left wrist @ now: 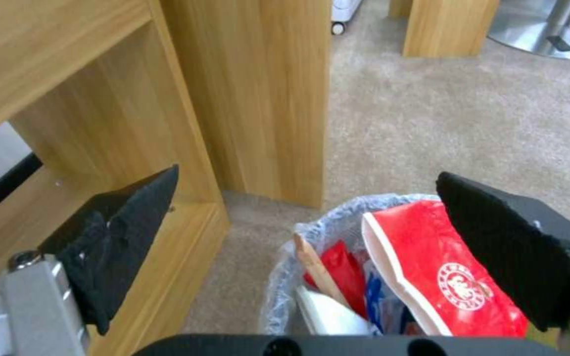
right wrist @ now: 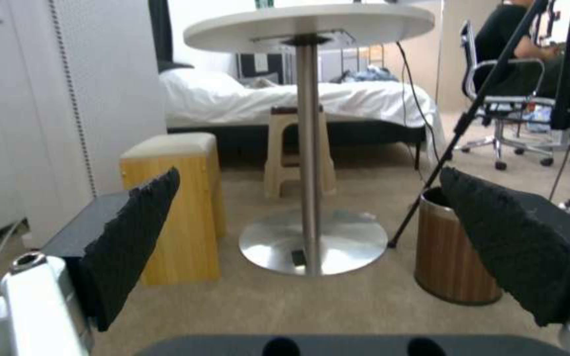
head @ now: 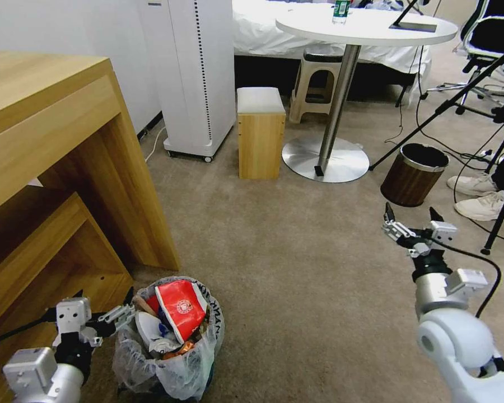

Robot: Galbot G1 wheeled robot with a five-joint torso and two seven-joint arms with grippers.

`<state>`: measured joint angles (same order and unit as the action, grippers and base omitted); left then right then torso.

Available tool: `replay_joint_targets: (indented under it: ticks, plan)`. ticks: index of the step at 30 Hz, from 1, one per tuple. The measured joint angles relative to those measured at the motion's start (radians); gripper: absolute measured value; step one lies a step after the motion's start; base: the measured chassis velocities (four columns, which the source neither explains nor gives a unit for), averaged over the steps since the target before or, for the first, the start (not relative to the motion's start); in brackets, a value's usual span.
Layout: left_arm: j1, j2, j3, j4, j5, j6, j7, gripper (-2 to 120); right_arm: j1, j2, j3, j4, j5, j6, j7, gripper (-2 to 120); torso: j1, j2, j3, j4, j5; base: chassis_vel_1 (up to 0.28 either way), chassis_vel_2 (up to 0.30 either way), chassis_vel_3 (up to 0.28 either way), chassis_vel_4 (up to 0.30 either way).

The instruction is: Pick up the trash bin and place the garbage on the floor into it.

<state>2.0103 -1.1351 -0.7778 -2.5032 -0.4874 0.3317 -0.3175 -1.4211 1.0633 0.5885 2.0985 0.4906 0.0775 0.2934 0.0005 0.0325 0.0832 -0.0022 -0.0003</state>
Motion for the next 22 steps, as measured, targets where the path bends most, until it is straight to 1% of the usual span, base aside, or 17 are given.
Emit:
replay_joint_targets:
  ticks: [3,5,8,22]
  plan:
    - [-0.006,-0.002,0.016,0.001,0.009,-0.001,0.000,100,-0.008,0.027,-0.007,-0.004,-0.025,0.017,-0.003,100,0.000,0.000,0.000,-0.0001,0.0001,0.000,0.000,0.000,0.000]
    - [-0.007,-0.002,0.019,0.001,0.010,-0.001,0.001,100,-0.010,0.031,-0.007,-0.005,-0.028,0.017,-0.003,100,0.000,0.000,0.000,-0.0001,0.0002,0.000,0.000,0.000,0.000]
    - [-0.018,-0.008,0.029,0.025,0.033,-0.016,0.001,100,-0.019,0.063,-0.017,-0.022,-0.062,0.026,-0.002,100,0.000,0.000,0.000,-0.0001,0.0001,0.000,0.000,0.000,0.000]
    - [-0.025,0.000,0.027,0.027,0.020,0.001,-0.008,100,-0.019,0.080,-0.023,-0.036,-0.084,0.001,-0.008,100,0.000,0.000,0.000,-0.0001,0.0002,0.000,0.000,0.000,0.000]
